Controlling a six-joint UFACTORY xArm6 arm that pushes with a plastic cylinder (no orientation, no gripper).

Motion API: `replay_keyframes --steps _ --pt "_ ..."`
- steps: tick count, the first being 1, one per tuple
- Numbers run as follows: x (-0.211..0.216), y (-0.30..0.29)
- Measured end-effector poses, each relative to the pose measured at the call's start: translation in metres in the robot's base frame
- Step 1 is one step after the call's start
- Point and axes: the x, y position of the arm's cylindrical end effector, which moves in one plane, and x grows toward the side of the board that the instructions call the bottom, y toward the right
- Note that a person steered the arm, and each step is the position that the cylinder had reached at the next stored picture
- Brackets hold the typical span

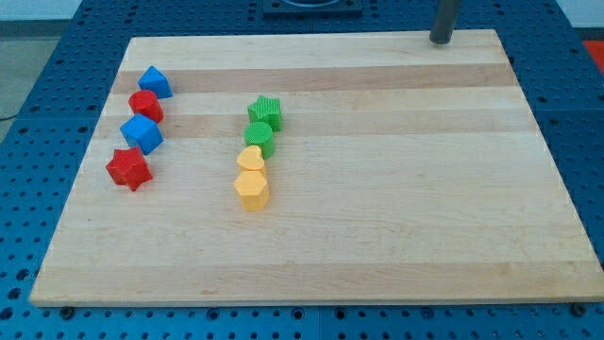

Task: Nudge yellow heart right a bit

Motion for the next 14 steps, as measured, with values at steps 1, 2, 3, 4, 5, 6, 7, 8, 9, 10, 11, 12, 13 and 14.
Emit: replay_keyframes --steps 1,2,3,4,5,6,7,8,9,10,11,12,13,14 --pt "0.0 -0.001" --pt "0.023 -0.01" --pt "0.082 -0.018" --pt "0.175 -0.029" --pt "0.272 -0.062" --pt "0.356 -0.128" --pt "0.373 -0.218" --pt "0.361 -0.316" --pt "0.304 -0.364" --pt "0.247 -0.368" --pt "0.219 -0.335" --pt "0.205 -0.321" --pt "0.236 -0.32" --pt "0.259 -0.314"
